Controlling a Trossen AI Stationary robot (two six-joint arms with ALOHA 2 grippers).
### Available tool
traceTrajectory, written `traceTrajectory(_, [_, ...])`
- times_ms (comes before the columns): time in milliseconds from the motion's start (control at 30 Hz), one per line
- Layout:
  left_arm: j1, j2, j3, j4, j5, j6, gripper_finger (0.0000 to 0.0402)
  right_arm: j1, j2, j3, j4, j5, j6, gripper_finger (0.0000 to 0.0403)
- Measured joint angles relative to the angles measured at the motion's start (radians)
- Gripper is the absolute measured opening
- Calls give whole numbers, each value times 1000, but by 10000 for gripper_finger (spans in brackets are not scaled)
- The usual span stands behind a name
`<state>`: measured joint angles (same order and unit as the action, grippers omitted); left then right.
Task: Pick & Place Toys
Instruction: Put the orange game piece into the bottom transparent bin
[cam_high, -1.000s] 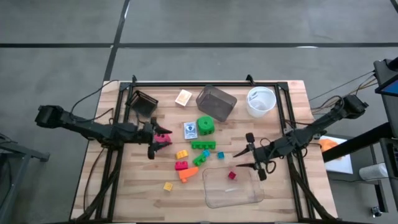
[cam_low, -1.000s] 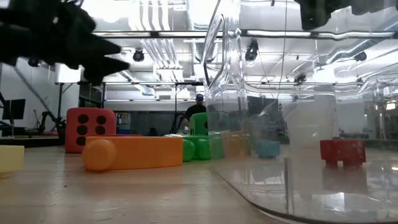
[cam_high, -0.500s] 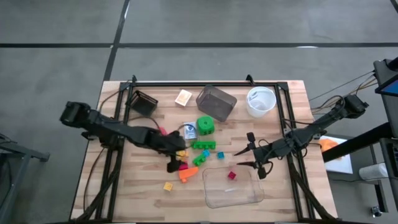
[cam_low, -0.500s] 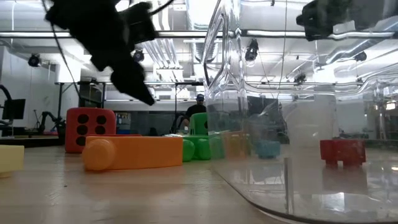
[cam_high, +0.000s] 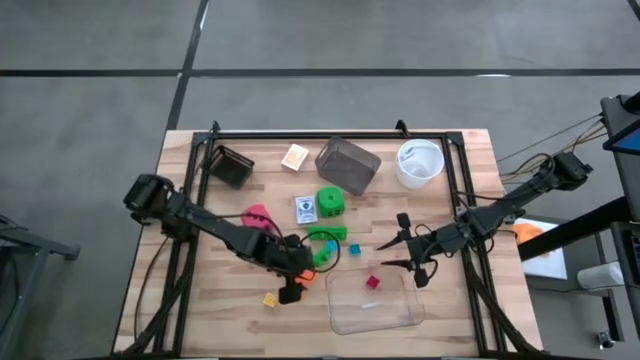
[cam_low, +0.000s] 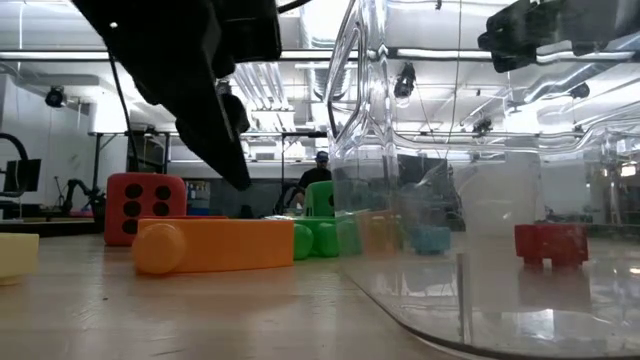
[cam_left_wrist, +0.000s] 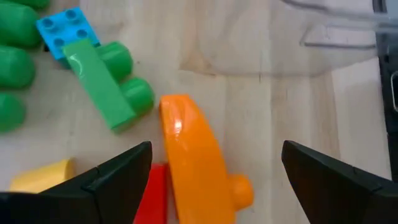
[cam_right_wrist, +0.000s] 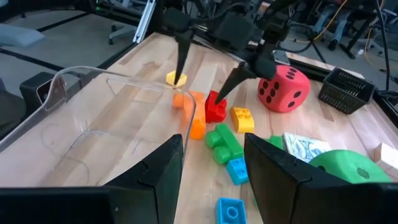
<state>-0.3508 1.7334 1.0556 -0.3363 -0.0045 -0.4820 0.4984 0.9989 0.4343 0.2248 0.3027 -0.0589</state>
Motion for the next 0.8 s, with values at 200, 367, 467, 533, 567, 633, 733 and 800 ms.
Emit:
traceTrajectory(200, [-5, 78, 14, 12, -29, -38, 359, 0, 0, 0, -2, 0, 0, 167])
traceTrajectory(367, [-6, 122, 14, 2, -33, -69, 359, 0, 0, 0, -2, 0, 2, 167])
traceTrajectory(467, [-5, 127, 13, -27, -75, -73, 359, 0, 0, 0, -2, 0, 2, 167])
traceTrajectory(533, [-5, 127, 13, -65, -114, -75, 359, 0, 0, 0, -2, 0, 2, 167])
traceTrajectory(567, [-5, 127, 13, -81, -131, -76, 359, 0, 0, 0, -2, 3, 2, 167])
traceTrajectory(633, [-4, 127, 13, -110, -159, -76, 358, 0, 0, 0, -2, 12, 2, 167])
traceTrajectory(733, [-3, 127, 11, -132, -176, -77, 343, 0, 0, 0, -2, 15, 2, 167])
traceTrajectory(800, [-4, 127, 11, -133, -176, -77, 321, 0, 0, 0, -2, 15, 2, 167])
